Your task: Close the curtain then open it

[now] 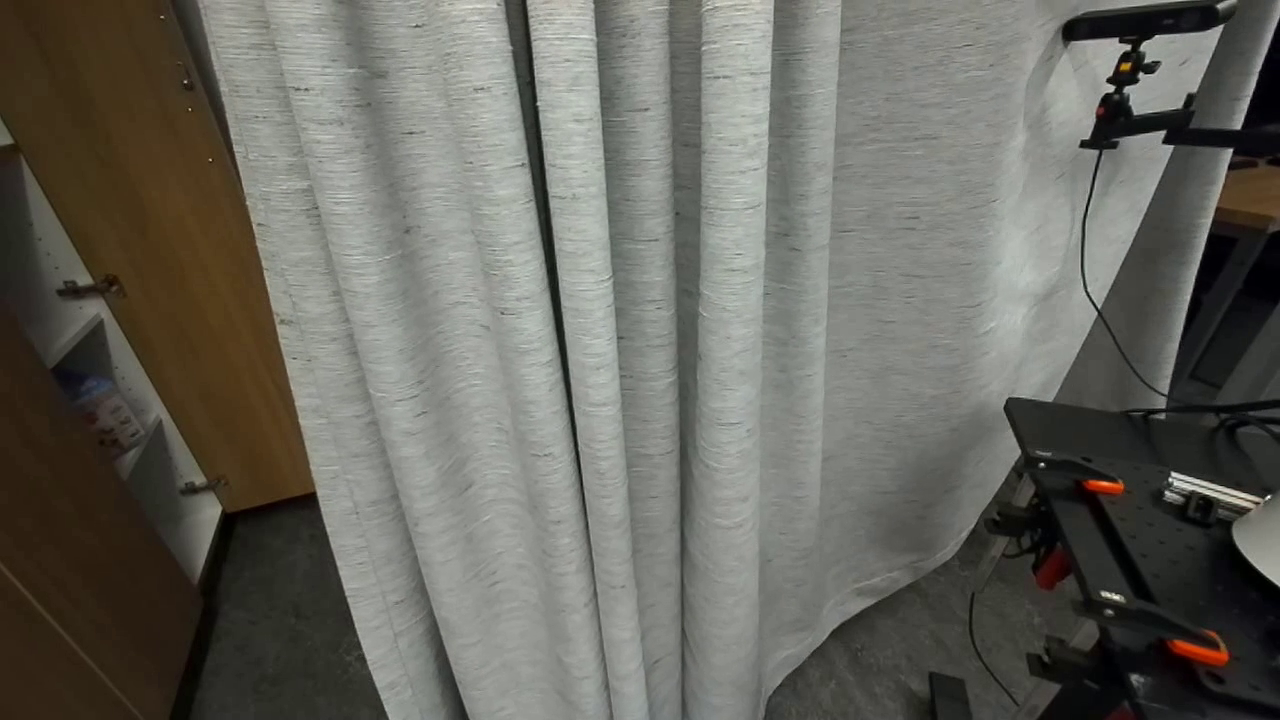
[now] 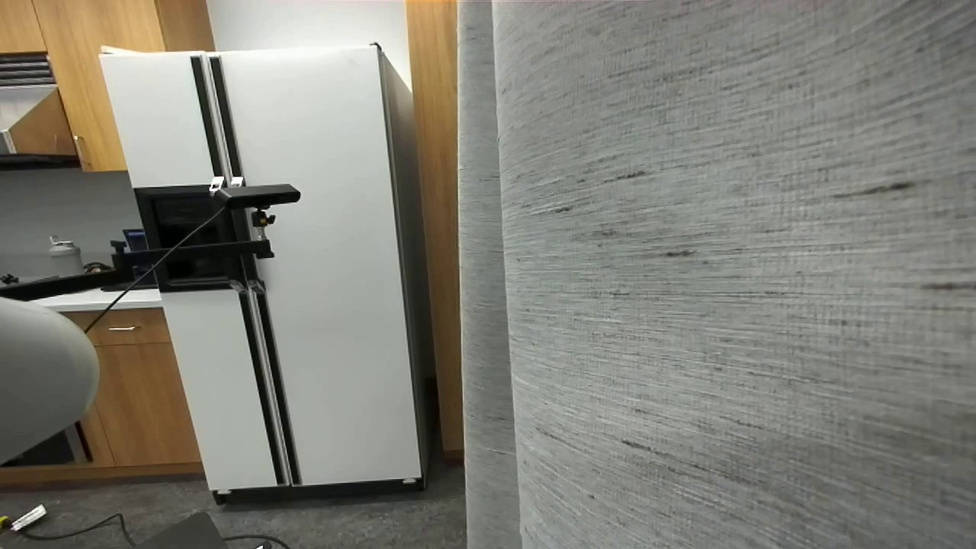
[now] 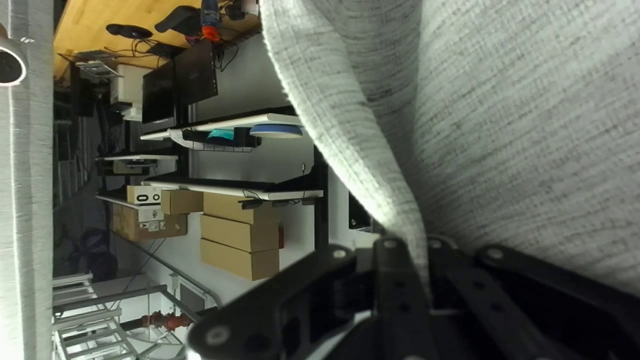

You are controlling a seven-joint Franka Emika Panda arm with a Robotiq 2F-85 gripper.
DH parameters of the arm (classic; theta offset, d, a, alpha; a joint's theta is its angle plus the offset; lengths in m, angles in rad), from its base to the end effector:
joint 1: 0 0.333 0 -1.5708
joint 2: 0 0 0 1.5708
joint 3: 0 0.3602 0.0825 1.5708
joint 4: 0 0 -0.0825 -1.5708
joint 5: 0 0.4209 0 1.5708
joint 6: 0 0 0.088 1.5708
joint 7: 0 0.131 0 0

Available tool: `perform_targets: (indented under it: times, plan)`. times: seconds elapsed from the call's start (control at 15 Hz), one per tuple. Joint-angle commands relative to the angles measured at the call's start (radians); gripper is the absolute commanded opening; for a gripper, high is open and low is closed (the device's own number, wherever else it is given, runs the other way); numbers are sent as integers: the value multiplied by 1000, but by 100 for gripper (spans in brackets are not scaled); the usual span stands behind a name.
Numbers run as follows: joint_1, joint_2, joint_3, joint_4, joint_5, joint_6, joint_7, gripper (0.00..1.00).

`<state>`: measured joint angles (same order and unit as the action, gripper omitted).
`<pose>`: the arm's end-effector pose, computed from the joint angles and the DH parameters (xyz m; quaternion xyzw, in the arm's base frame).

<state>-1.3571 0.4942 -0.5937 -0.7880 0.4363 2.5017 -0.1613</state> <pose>-0.0866 -0.7473 0.8829 0.5325 -0.5972 0.3927 0.4535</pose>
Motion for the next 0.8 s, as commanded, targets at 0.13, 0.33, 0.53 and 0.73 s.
perform_targets:
  times: [0.13,0.33,0.53,0.73]
  plan:
    - [-99,48,171,98,-119,-14,17,0]
    - [-58,41,184,86,-95,-37,-30,0]
    - [-27,23,222,67,-95,-60,-77,0]
    - [1,-7,278,37,-83,-87,-157,0]
